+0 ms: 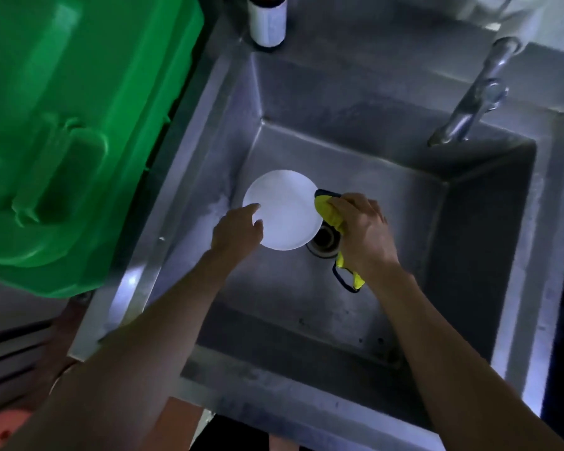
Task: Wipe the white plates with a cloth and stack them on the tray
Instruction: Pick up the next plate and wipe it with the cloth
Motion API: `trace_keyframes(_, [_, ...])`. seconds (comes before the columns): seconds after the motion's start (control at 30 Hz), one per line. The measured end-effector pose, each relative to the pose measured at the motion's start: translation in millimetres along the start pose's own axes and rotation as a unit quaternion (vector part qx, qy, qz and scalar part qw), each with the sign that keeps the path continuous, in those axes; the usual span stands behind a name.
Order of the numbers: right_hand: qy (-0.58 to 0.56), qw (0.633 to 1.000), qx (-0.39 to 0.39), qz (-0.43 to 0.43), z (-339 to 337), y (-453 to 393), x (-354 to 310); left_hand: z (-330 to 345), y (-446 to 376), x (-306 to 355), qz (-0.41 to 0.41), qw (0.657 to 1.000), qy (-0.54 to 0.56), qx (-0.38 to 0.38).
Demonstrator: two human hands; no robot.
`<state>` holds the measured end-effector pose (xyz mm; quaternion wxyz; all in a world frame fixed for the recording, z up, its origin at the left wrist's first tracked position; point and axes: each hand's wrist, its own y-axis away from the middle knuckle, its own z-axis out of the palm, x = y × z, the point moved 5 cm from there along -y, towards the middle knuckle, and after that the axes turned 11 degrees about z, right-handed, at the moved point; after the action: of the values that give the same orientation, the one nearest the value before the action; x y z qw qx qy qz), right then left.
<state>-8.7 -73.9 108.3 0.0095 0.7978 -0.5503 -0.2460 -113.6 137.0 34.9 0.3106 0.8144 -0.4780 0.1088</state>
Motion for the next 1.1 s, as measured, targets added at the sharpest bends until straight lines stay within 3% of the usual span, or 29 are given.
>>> trace_keyframes(0.3, [-0.046, 0.998, -0.03, -0.03, 48.2, -41.7, 13.0, 43.1, -36.9, -56.0, -0.087, 0.994, 0.064, 0.0])
trace_keyframes(0.63, [-0.057, 0.997, -0.029, -0.032, 69.8, -58.8, 26.9, 61.1, -47.7, -58.4, -0.152, 0.956, 0.156, 0.196])
trace_keyframes(1.1, [-0.052, 0.998, -0.045, -0.016, 74.8, -54.4, 36.5, 65.7, -59.7, -61.8, -0.251, 0.926, 0.19, 0.207])
